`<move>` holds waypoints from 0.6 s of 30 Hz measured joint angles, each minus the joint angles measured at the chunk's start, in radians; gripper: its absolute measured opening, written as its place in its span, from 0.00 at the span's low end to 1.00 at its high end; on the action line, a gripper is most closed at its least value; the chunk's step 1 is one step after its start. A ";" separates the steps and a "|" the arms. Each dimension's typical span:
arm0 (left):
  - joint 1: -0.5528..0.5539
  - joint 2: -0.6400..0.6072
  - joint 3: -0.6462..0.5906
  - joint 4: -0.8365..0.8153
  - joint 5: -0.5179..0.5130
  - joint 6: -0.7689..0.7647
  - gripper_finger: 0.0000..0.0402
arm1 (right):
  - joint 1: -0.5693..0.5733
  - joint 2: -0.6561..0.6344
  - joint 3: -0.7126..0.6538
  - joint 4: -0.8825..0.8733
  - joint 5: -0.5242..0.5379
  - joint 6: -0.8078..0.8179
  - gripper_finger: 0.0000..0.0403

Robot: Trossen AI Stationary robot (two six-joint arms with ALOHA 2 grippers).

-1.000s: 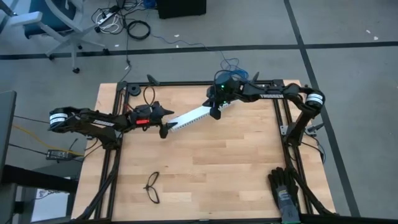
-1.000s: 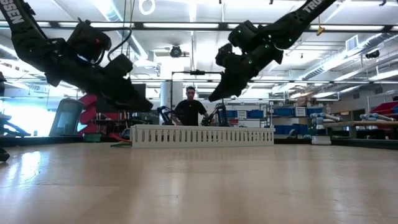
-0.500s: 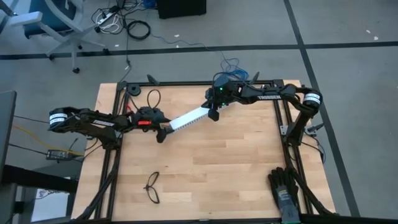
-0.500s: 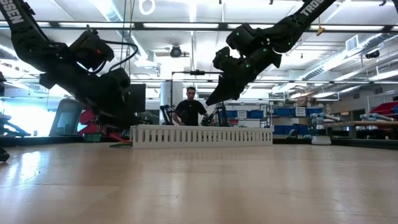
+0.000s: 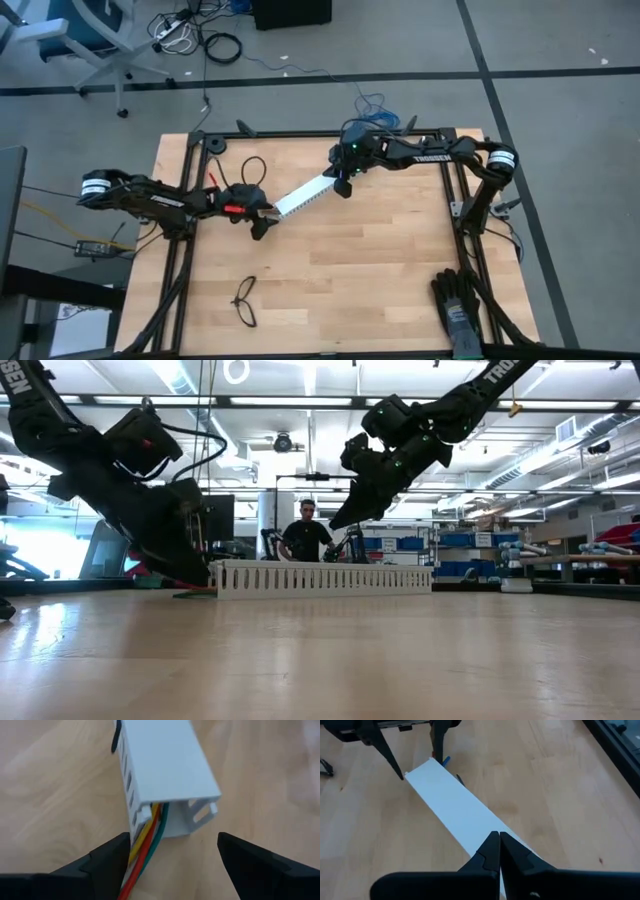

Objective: Ziptie cables
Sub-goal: Close the white cable duct lid

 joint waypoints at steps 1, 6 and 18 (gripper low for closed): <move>-0.011 0.007 0.000 -0.003 -0.018 -0.013 0.78 | 0.004 0.000 0.000 0.000 0.007 0.000 0.00; -0.060 0.075 0.001 0.046 -0.091 -0.078 0.78 | 0.025 0.000 -0.001 0.001 0.051 -0.004 0.00; -0.140 0.221 0.034 0.199 -0.214 -0.127 0.77 | 0.032 0.001 -0.054 0.005 0.065 -0.004 0.00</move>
